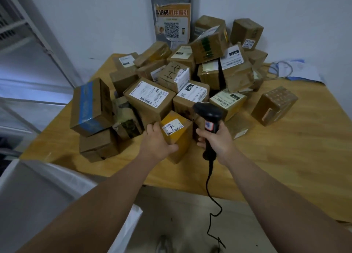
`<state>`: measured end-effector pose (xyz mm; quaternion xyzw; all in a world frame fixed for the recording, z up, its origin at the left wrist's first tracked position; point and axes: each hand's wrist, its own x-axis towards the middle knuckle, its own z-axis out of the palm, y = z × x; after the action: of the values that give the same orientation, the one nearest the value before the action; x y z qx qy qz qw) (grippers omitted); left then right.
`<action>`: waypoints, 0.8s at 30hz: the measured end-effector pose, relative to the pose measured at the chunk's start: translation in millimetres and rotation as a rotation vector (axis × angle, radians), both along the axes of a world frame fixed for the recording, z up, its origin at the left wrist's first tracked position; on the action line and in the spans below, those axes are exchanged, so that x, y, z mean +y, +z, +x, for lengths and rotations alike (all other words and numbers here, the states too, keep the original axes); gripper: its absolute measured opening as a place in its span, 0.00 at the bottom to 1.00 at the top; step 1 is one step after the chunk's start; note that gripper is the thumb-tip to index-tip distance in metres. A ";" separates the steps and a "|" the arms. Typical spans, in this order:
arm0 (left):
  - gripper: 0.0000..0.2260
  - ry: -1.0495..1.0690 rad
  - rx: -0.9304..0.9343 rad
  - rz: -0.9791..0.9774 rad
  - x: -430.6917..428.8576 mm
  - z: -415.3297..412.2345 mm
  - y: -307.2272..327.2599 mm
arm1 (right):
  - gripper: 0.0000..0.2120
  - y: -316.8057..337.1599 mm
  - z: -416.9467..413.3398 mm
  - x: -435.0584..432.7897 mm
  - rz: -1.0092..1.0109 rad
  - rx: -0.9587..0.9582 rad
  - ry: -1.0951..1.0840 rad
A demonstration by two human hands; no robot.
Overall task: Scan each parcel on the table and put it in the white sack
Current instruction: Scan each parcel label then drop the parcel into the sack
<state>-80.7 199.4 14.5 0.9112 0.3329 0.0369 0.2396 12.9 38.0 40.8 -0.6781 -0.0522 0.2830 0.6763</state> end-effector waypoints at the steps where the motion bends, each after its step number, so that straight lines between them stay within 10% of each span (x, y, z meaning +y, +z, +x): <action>1: 0.46 -0.006 -0.049 -0.022 4.5 -8.8 -0.5 | 0.20 -1.4 -1.8 2.0 0.007 0.029 -0.027; 15: 0.46 -0.526 -0.592 0.581 59.0 -46.5 52.2 | 0.25 51.7 -27.4 35.4 0.064 0.175 -0.104; 24: 0.44 -0.797 -0.615 0.827 63.9 -31.4 36.6 | 0.36 57.7 -40.0 30.4 0.050 0.230 -0.084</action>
<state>-112.1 263.3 51.1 0.9299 -0.1558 0.3293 -0.0510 -27.0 68.4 98.5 -0.6257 0.0473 0.3289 0.7057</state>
